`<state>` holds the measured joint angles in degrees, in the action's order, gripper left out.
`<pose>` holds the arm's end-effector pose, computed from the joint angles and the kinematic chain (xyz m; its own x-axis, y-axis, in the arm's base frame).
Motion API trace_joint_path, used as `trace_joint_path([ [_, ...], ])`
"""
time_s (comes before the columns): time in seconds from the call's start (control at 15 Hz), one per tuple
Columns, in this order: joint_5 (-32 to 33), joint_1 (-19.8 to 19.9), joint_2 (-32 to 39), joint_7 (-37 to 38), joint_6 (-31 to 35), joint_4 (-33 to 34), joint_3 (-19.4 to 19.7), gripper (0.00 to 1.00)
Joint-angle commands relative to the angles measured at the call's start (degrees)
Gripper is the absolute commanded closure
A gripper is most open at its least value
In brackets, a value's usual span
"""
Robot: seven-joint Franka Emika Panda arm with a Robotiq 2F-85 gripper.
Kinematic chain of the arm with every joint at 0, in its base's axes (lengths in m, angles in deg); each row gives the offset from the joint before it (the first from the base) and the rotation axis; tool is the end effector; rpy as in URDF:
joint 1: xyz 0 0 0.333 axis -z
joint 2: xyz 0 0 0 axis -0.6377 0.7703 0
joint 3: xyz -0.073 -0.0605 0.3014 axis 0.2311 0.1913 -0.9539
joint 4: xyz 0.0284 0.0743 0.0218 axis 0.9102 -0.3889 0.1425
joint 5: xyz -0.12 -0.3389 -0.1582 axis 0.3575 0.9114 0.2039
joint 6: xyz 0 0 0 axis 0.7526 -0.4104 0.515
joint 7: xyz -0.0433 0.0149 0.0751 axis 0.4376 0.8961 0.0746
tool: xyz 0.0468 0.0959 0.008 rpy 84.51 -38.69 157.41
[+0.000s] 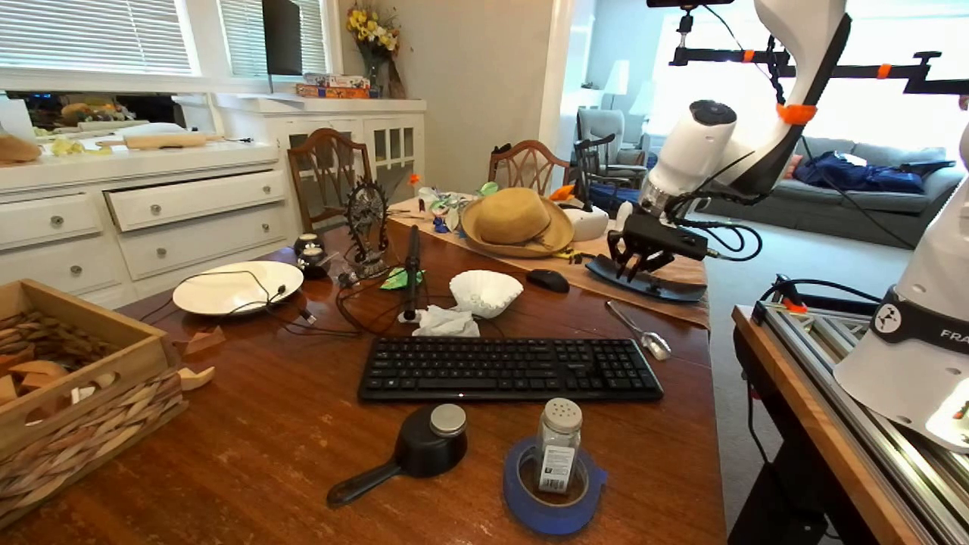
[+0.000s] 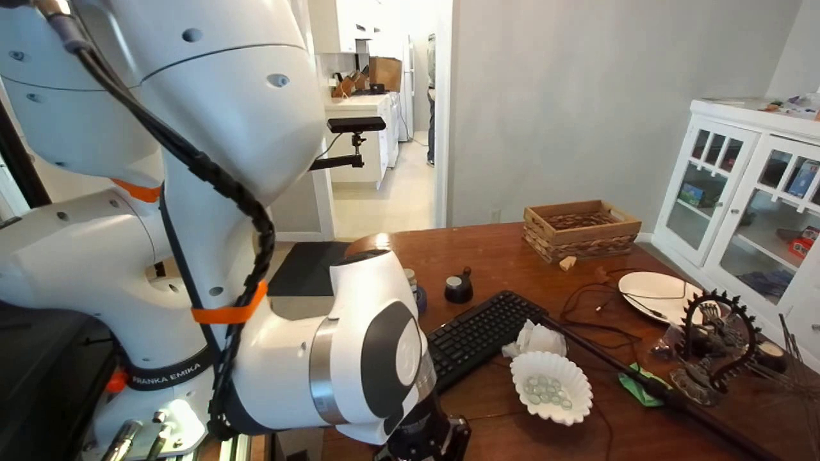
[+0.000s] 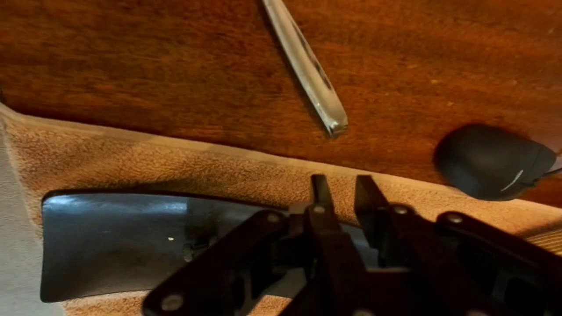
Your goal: Move the spoon to the plate
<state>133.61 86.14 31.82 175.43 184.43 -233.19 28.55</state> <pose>0.3086 -0.2191 0.1657 -0.0714 -0.9533 0.2936 -0.9800 0.0122 -0.1987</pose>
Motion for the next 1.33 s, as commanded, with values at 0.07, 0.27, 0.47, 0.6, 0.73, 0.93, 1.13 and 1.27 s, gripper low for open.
trace_joint_path([
  [0.07, 0.81, 0.03, -0.08, 1.06, 0.48, -0.40, -0.74, 0.94],
  [0.27, 5.77, -1.24, -1.29, 0.37, -2.81, -0.49, -2.48, 0.44],
  [0.47, 12.85, -2.48, -0.45, -0.10, -6.03, -0.05, -5.04, 0.20],
  [0.6, 17.30, -3.30, 0.94, -0.01, -8.93, 0.22, -6.76, 0.07],
  [0.73, 20.17, -3.98, 3.12, -0.20, -12.26, 0.54, -7.84, 0.00],
  [0.93, 22.25, -4.07, 6.25, -0.53, -17.07, 0.66, -7.43, 0.00],
  [1.13, 23.55, -6.64, 9.45, -0.43, -19.31, 1.71, -3.41, 0.00],
  [1.27, 23.86, -7.04, 10.99, -0.54, -20.10, 2.19, -2.17, 0.00],
])
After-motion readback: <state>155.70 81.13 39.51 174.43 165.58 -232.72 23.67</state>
